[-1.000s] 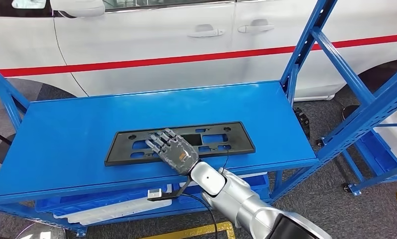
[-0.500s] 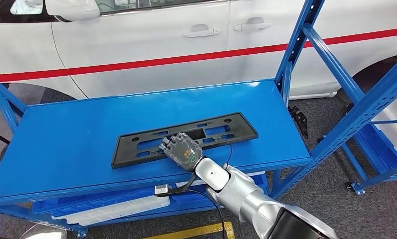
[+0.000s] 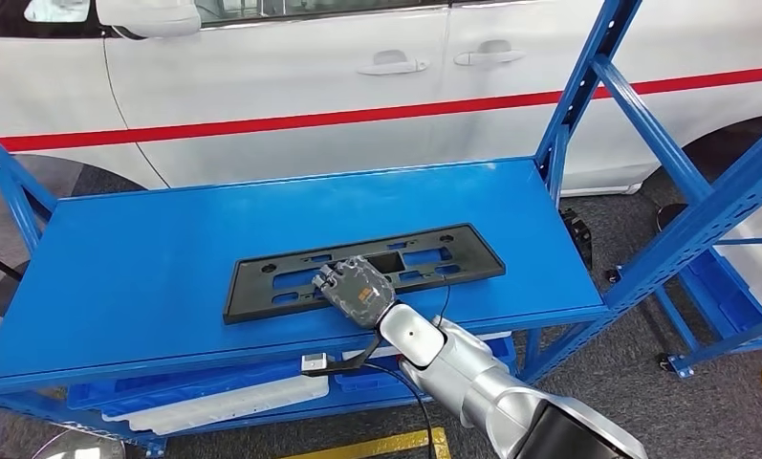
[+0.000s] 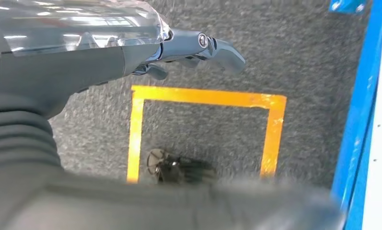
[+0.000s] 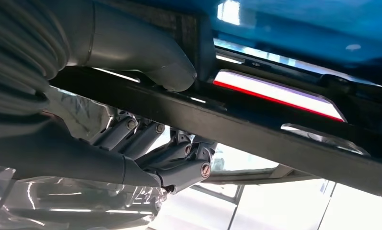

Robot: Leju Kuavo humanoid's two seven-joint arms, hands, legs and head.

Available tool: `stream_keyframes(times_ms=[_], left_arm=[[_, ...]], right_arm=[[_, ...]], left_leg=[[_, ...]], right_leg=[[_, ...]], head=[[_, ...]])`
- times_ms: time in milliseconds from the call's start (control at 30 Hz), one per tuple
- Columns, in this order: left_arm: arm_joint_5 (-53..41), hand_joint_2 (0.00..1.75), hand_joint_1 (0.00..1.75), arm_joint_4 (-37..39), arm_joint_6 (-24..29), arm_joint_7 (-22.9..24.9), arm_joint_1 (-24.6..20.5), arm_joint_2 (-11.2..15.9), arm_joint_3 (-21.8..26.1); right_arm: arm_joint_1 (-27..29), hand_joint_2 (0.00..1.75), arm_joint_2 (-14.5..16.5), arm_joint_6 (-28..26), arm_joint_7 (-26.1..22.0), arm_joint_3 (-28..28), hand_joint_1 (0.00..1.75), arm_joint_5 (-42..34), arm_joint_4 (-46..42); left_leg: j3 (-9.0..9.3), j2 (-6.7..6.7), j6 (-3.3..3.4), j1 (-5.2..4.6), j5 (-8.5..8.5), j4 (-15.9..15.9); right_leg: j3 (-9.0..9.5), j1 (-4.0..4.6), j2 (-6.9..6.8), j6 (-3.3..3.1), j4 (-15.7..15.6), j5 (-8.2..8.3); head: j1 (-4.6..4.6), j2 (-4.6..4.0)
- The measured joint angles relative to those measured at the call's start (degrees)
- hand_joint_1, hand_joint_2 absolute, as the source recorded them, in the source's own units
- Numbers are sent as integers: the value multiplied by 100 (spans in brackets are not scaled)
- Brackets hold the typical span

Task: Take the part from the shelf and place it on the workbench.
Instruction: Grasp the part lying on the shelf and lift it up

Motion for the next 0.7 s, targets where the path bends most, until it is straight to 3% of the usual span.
stream_keyframes(times_ms=[67, 100, 133, 167, 233, 300, 400, 467, 500, 600, 633, 700], left_arm=[[10, 175, 0, 0, 38, -41, -3, 0, 1], [22, 175, 0, 0, 49, -87, -1, 0, 2], [37, 175, 0, 0, 55, -145, -1, 0, 2], [51, 175, 0, 0, 60, -199, -1, -1, 2], [71, 175, 0, 0, 74, -240, -4, -4, 2], [74, 175, 0, 0, 102, -204, -15, -7, 7], [73, 175, 0, 0, 148, -138, -33, -3, 24], [75, 175, 0, 0, 178, -124, -42, 1, 30], [76, 175, 0, 0, 189, -124, -45, 3, 30], [87, 175, 0, 0, 218, -125, -46, 2, 34], [100, 175, 0, 0, 233, -128, -45, 2, 41], [132, 175, 0, 0, 267, -144, -46, 2, 66]], right_arm=[[51, 175, -5, -10, -110, -89, 175, -83, -20], [101, 175, -14, -14, -209, -149, 175, -183, -72], [159, 175, -26, -19, -333, -220, 175, -316, -153], [220, 175, -39, -22, -489, -295, 175, -476, -258], [352, 175, -68, -26, -1005, -485, 175, -1003, -559], [509, 175, -89, -21, -1809, -754, 175, -1926, -969], [702, 175, -139, 122, -2831, -1193, 175, -3509, -1716], [842, 175, -233, 354, -3299, -1400, 175, -4531, -2354], [932, 175, -298, 511, -3539, -1490, 175, -5066, -2729], [1244, 175, -528, 1055, -4044, -1732, 175, -6503, -3846], [1361, 175, -617, 1272, -4092, -1805, 175, -6925, -4222], [1562, 175, -783, 1760, -4109, -1941, 175, -7693, -4965]], left_leg=[[-15, 2, 21, -6, 7, -2], [-18, 0, 20, -7, 7, -1], [-18, -3, 17, -7, 4, 3], [-14, -7, 8, -5, -1, 12], [-12, -20, -31, -1, -33, 51], [-45, -29, -92, -16, -73, 114], [-81, -32, -191, -9, -96, 139], [-139, -28, -247, 12, -228, 300], [-241, -26, -268, 20, -382, 547], [-744, -23, -306, 31, -886, 1676], [-829, -22, -307, 31, -898, 1844], [-699, -21, -291, 31, -630, 1537]], right_leg=[[-384, -16, 1, 27, 798, -379], [-537, -26, -1, 40, 1108, -471], [-598, -37, -2, 50, 1222, -454], [-540, -49, -4, 55, 1090, -325], [-158, -69, -4, 47, 292, 74], [119, -61, 0, 10, -317, 284], [139, -30, 6, -87, -420, 293], [164, -39, -5, -156, -457, 304], [177, -47, -13, -182, -472, 308], [184, -25, -28, -214, -471, 297], [186, -19, -29, -215, -468, 295], [193, -15, -23, -208, -460, 286]], head=[[1, 0], [1, 0], [1, 0], [1, 0], [1, 0], [0, 0], [0, 0], [-1, 0], [-1, 0], [1, 0], [1, 0], [1, 0]])
